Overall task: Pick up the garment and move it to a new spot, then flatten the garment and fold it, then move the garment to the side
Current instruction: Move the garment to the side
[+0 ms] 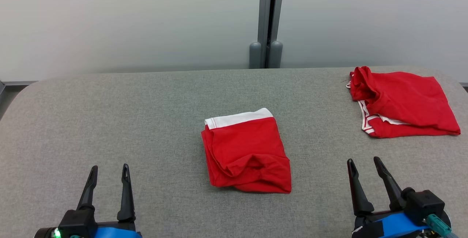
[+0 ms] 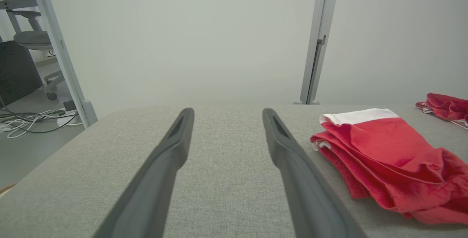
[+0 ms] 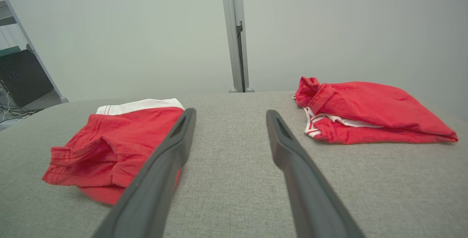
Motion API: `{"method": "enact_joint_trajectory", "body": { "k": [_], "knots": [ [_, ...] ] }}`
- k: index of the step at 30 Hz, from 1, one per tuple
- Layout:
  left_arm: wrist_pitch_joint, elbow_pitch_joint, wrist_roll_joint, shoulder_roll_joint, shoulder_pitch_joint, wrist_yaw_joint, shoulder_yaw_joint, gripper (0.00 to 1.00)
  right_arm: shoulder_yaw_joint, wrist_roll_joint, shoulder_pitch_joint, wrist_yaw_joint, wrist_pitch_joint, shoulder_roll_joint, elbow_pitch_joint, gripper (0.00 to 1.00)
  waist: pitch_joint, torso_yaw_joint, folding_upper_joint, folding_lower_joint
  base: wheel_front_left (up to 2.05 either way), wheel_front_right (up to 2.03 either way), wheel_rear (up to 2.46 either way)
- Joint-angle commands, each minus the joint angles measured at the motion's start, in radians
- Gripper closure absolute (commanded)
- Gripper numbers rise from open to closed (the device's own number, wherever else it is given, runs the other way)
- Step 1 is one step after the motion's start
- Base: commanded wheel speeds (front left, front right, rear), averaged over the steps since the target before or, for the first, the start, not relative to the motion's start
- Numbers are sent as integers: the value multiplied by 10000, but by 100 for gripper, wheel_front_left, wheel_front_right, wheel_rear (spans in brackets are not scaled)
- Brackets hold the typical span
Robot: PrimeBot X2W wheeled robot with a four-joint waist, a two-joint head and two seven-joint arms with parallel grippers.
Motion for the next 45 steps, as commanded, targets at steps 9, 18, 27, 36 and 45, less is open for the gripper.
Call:
{"method": "enact_joint_trajectory", "body": {
  "k": [9, 18, 27, 36, 45],
  "knots": [
    [-43, -56, -10, 1, -275, -38, -2, 0, 601, -268, -1309, 3, -22, -122, 348, 0, 278, 177, -1, 0, 0, 0, 0],
    [-43, -1, -65, -2, -708, -99, -178, 0, 1457, -209, -3931, 5, 200, -297, 2320, 0, 818, 744, -1, 0, 0, 0, 0],
    [-43, 58, -339, -5, -1112, -23, -465, 0, 1596, -117, -5133, 3, 301, -232, 5184, 0, 1551, 1382, -1, 0, 0, 0, 0],
    [-43, 176, -491, -4, -1438, -4, -583, 0, 2125, -14, -5428, 3, 160, -50, 7512, 0, 1942, 1552, -1, 0, 0, 0, 0],
    [-43, 282, -577, -4, -1693, 28, -836, 0, 2536, 278, -5830, 3, 108, 22, 8726, 0, 2051, 1650, -1, 0, 0, 0, 0]
  ]
}}
